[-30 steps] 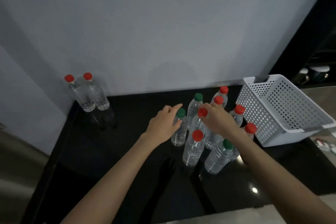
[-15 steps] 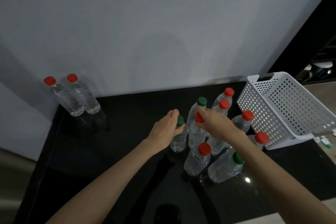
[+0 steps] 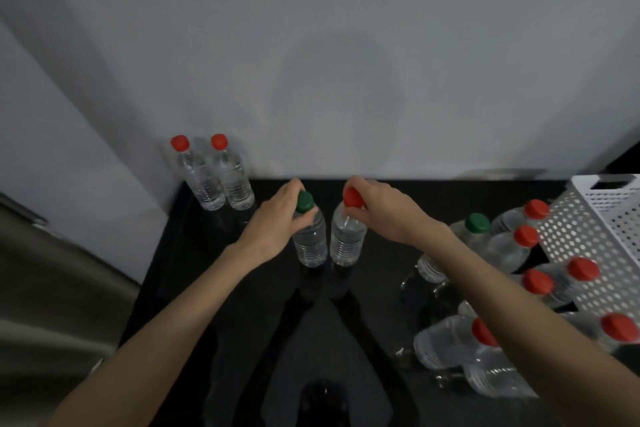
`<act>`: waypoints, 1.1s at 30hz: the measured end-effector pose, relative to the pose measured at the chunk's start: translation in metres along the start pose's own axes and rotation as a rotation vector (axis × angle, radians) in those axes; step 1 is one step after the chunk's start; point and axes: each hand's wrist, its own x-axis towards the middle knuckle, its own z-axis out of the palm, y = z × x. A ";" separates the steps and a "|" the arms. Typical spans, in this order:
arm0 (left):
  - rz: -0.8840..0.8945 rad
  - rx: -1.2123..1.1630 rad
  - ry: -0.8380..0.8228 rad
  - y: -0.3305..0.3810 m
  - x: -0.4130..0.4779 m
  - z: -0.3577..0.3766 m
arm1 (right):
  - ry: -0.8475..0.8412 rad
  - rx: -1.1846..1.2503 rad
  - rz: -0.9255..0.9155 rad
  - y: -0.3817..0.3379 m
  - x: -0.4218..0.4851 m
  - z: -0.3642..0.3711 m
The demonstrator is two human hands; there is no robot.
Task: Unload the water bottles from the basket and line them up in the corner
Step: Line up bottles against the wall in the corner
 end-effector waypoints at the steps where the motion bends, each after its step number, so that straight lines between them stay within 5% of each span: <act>1: -0.017 0.004 0.013 -0.013 -0.001 -0.009 | -0.002 0.014 -0.008 -0.010 0.012 0.004; 16: -0.169 -0.028 0.054 -0.186 -0.024 -0.084 | -0.074 0.028 -0.050 -0.126 0.136 0.091; 27: -0.049 -0.016 -0.008 -0.190 -0.028 -0.089 | -0.160 0.039 -0.026 -0.130 0.149 0.097; 33: -0.032 -0.057 -0.033 -0.197 -0.027 -0.102 | 0.004 0.086 0.020 -0.130 0.156 0.092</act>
